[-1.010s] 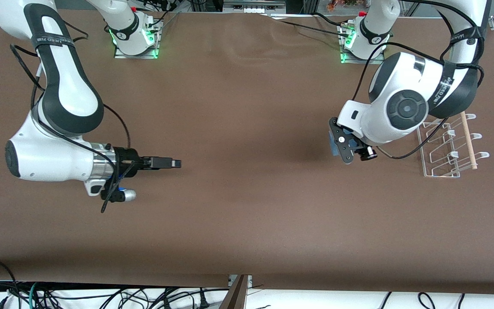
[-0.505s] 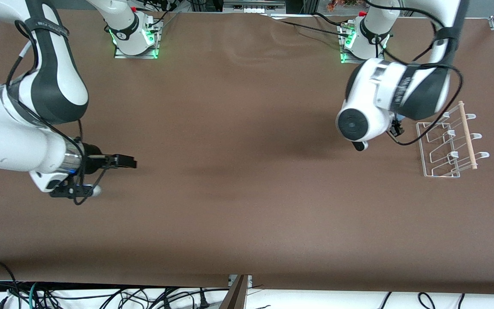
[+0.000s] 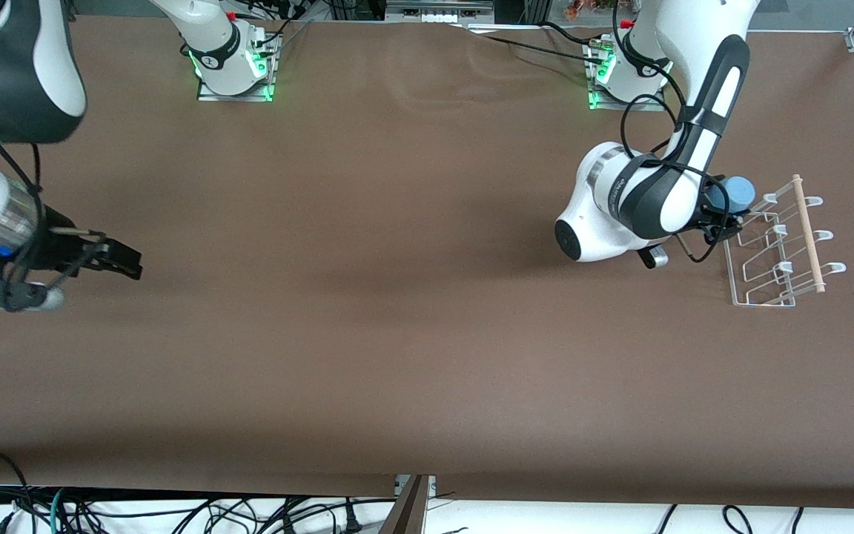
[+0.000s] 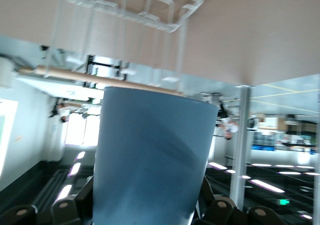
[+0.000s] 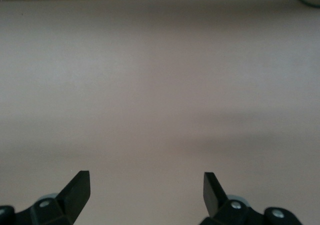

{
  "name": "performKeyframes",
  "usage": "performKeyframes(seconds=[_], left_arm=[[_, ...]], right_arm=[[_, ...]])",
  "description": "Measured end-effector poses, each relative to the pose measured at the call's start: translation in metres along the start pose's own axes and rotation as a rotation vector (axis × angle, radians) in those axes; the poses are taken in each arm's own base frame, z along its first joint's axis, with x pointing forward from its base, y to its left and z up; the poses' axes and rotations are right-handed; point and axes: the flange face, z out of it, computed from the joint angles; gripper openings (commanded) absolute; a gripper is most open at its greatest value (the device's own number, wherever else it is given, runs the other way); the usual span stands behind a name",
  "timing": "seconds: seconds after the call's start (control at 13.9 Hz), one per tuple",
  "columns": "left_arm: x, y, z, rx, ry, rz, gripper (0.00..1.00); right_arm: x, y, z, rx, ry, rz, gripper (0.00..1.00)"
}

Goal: Transfer cup to left arm and place on rack
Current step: 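Carry the cup with the left gripper over the rack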

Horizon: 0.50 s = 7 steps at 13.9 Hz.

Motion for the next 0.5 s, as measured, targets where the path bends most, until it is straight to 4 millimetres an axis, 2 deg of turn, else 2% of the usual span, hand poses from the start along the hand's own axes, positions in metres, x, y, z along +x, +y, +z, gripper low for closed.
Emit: performKeyframes(seconds=[0.14, 0.29, 0.5], left_arm=[[-0.001, 0.0, 0.038, 0.054, 0.01, 0.003, 0.0], [-0.004, 0.011, 0.071, 0.079, 0.015, 0.001, 0.0], [0.002, 0.034, 0.104, 0.116, 0.019, -0.009, 0.0]], right_arm=[[-0.013, 0.008, -0.016, -0.016, 0.001, 0.008, 1.0], [-0.028, 0.013, -0.021, -0.025, -0.033, 0.013, 1.0], [-0.04, 0.015, -0.02, -0.034, -0.062, 0.007, 1.0]])
